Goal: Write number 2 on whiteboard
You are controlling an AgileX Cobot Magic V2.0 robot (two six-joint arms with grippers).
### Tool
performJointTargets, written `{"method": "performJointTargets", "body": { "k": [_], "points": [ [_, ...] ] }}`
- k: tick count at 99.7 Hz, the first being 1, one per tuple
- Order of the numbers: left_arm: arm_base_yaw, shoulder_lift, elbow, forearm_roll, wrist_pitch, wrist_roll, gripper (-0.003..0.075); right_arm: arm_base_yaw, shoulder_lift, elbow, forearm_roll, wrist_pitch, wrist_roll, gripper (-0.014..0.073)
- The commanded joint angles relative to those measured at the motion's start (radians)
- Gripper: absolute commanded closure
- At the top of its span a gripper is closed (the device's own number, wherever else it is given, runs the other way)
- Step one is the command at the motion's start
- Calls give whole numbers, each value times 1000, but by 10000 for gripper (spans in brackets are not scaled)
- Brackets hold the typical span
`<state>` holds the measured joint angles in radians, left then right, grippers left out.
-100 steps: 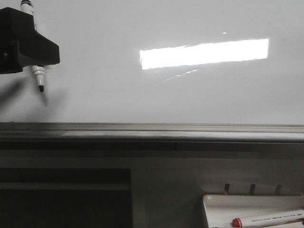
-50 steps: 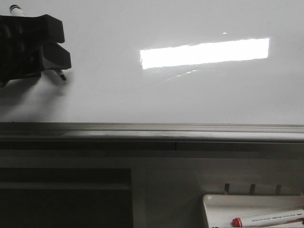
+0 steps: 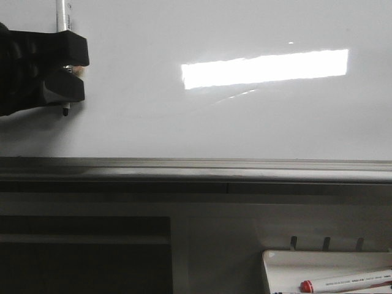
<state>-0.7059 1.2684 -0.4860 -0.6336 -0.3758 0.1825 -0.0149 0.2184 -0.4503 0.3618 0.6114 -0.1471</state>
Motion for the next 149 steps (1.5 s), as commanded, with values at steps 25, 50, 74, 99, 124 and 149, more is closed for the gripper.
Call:
{"method": "performJointTargets", "body": {
  "k": [25,50,74,99,124,149],
  "points": [
    [-13,-219,-24,552,255,1,741,95,117,-66,544,183,-671,654],
    [-99,-392,-24,842,476,1,741,290,281,-112,589,95,-739,607],
    [-267,-481,-24,923,573,1,741,565,499,-178,589,-18,-842,198],
    [-371,-486,-24,1011,640,1,741,765,696,-284,589,-135,-920,174],
    [-371,-486,-24,1017,640,1,741,869,826,-393,589,-142,-928,174],
    [-371,-486,-24,1017,640,1,741,898,879,-424,589,-141,-928,214]
  ]
}}
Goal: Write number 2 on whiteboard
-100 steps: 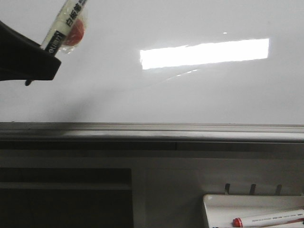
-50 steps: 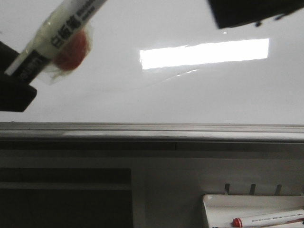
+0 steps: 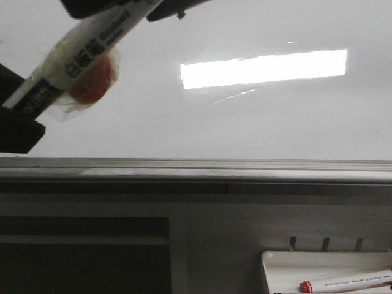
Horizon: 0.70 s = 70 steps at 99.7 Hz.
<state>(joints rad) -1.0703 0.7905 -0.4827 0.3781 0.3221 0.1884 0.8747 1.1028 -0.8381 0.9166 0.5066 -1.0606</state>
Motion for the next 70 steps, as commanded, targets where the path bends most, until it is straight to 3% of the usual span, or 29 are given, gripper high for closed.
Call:
{"method": "performJointTargets", "body": {
  "k": [1,11,22,41,48,61,70],
  "points": [
    [-6,-8,-27,5,-58,-5,741,8,-6,-36,34,-36,-15,223],
    [-6,-8,-27,5,-58,-5,741,10,-1,-36,34,-38,-15,337],
    [-6,-10,-27,7,-60,-5,741,10,2,-36,32,-44,-15,668],
    [-6,-12,-29,13,-60,-5,702,10,5,-36,30,-49,-12,665],
    [-6,-23,-29,14,-60,-7,591,10,5,-36,24,-42,-12,665],
    [-6,-72,-59,8,-9,-46,302,10,5,-36,24,-115,-12,664],
    [-6,-128,-98,8,95,-69,224,10,5,-36,21,-203,-12,664]
  ]
}}
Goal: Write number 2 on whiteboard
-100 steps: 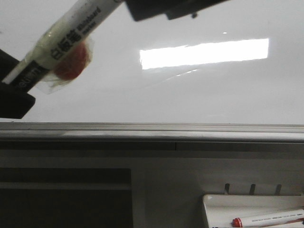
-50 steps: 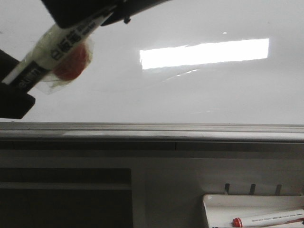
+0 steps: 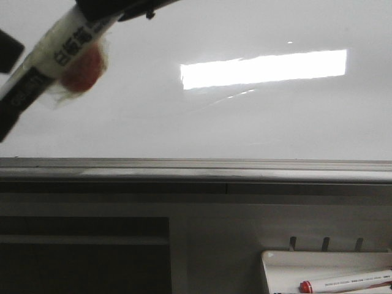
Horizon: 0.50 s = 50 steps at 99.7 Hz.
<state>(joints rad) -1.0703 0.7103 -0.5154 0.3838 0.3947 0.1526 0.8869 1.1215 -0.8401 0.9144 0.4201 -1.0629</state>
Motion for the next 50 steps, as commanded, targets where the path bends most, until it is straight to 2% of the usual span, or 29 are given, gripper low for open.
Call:
{"method": "performJointTargets", "body": {
  "k": [1,12,19,25,32,36,44,50],
  "points": [
    [-6,-57,-72,2,40,-33,225,-4,-14,-34,21,-124,-10,664],
    [-6,-136,-103,54,128,-99,229,-25,-14,-34,21,-232,-10,664],
    [-6,-187,-103,172,130,-237,232,-50,-14,-34,21,-285,-10,664],
    [-6,-225,-103,308,143,-421,268,-77,-14,-34,21,-323,-10,664],
    [-6,-253,-103,490,183,-652,386,-109,-14,-34,21,-335,-10,664],
    [-6,-259,-103,574,212,-751,495,-128,-14,-34,21,-329,-10,664],
    [-6,-261,-103,653,229,-810,733,-161,-5,-34,21,-307,-10,664],
    [-6,-259,-103,664,222,-810,741,-180,6,-39,21,-300,-10,664]
  ]
}}
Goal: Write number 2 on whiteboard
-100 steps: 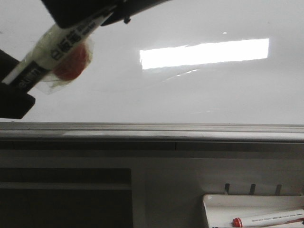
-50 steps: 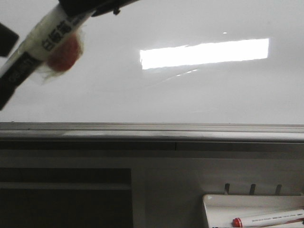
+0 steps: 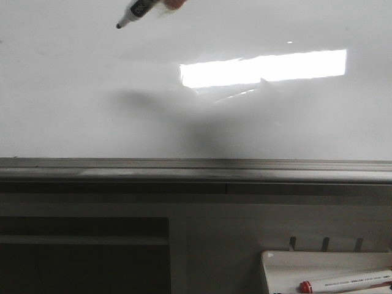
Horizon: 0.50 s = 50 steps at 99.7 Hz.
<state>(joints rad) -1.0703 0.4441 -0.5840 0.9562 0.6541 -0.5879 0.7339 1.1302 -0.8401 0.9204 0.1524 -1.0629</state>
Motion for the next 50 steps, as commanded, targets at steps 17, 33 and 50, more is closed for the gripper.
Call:
{"method": "performJointTargets", "body": {
  "k": [17,33,50],
  "points": [
    [-6,16,-34,131,-33,-156,741,-70,45,-65,15,-8,-10,664],
    [-6,16,-34,196,-33,-210,741,-70,97,-101,6,-7,-10,664],
    [-6,16,-34,199,-33,-215,741,-77,140,-140,-40,-71,-10,664]
  ]
}}
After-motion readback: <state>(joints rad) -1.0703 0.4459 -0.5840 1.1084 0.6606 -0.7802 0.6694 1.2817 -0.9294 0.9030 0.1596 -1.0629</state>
